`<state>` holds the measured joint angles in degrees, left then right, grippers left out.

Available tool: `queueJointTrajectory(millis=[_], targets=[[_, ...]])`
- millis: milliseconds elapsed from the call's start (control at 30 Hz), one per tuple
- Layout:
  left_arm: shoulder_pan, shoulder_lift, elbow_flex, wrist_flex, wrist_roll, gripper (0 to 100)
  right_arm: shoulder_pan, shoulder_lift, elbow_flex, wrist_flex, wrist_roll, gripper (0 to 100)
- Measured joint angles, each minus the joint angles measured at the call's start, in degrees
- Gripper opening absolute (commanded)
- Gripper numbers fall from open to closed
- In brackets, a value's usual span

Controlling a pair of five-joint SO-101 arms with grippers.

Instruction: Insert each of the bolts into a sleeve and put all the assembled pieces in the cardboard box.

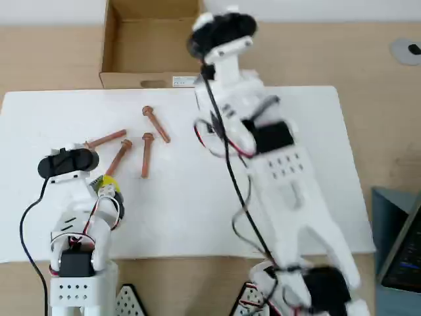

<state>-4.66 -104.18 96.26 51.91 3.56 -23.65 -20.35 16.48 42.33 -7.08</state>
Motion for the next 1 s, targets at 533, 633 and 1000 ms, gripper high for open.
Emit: queueJointTrajectory(millis=[533, 633, 1000], targets=[[0.0, 0.0, 0.0, 0.0, 0.0, 0, 1.7, 43.9, -35.1, -9.5, 7.6, 1.2], [0.0, 0.0, 0.0, 0.0, 0.0, 0, 1.8, 52.0, -42.8, -9.5, 7.6, 1.2], [0.0, 0.0, 0.0, 0.0, 0.0, 0, 1.8, 74.8, -71.0, -4.2, 13.6, 1.9]])
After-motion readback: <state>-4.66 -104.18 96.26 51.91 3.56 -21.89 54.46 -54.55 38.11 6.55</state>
